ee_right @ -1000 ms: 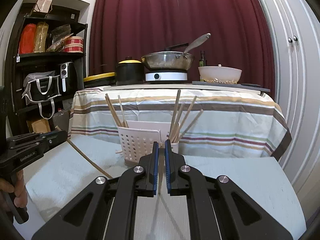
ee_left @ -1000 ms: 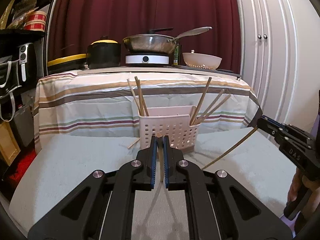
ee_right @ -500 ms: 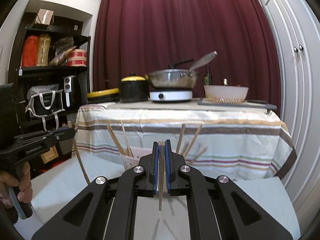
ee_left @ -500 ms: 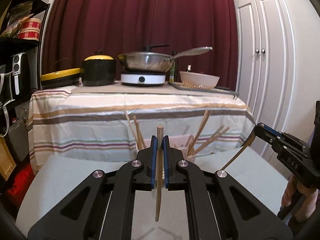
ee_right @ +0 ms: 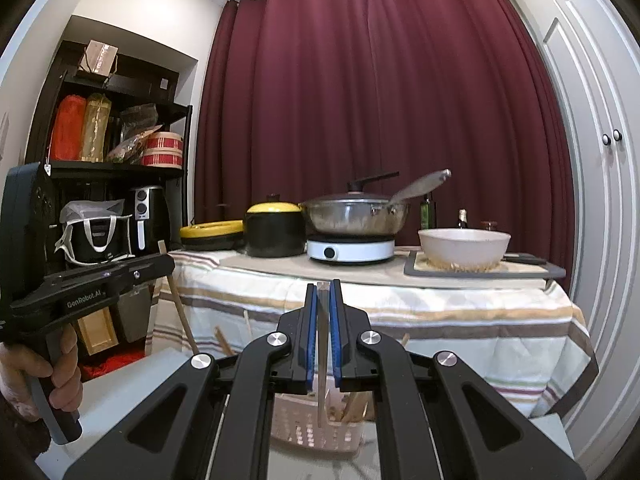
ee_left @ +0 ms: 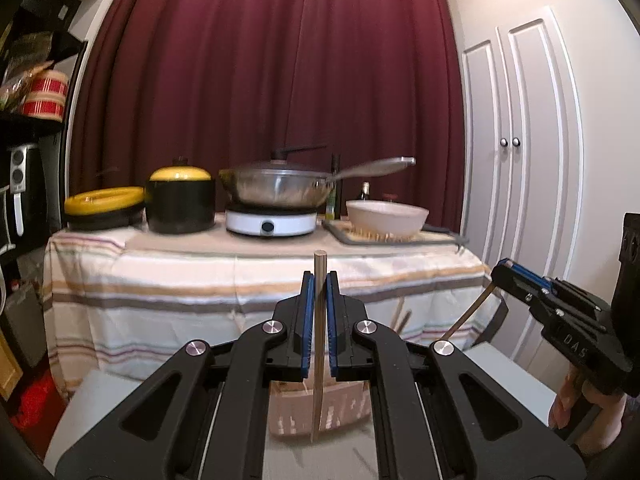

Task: Organize utensils
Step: 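Lift both held chopsticks upright and carry them above the caddy, then lower both chopsticks into the caddy and open both tools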

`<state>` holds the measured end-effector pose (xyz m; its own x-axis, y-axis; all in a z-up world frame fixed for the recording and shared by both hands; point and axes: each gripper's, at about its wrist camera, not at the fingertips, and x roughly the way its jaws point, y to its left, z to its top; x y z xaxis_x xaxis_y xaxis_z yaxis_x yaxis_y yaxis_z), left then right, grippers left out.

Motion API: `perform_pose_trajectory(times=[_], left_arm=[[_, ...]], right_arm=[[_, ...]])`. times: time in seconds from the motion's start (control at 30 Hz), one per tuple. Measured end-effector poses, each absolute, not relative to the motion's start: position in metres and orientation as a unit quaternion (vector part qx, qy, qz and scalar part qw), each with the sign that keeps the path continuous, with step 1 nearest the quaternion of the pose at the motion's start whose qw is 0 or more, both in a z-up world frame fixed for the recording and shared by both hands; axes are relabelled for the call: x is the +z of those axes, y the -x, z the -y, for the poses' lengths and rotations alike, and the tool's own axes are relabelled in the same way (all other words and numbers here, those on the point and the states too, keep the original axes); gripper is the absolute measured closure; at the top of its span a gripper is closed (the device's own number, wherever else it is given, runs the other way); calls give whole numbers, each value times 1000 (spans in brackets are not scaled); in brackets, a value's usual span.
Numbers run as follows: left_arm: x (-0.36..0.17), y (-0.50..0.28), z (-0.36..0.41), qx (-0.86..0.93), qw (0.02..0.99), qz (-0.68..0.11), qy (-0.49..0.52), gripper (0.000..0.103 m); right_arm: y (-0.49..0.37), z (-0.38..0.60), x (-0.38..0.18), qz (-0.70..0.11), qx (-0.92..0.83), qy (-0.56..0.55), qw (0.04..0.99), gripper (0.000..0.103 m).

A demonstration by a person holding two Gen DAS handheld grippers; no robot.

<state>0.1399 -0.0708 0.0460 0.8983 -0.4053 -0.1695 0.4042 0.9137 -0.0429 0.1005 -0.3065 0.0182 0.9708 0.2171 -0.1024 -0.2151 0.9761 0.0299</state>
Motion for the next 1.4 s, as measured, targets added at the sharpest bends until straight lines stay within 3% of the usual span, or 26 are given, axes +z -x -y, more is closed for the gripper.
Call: perform_pose_trajectory(times=[0.57, 1.4], left_arm=[[60, -200, 92, -179, 983, -40, 3, 96], [-8, -245, 95, -157, 982, -108, -11, 96]], right_arm=[[-154, 302, 14, -57, 106, -3, 993, 96], [-199, 300, -38, -123, 97, 1, 988, 96]])
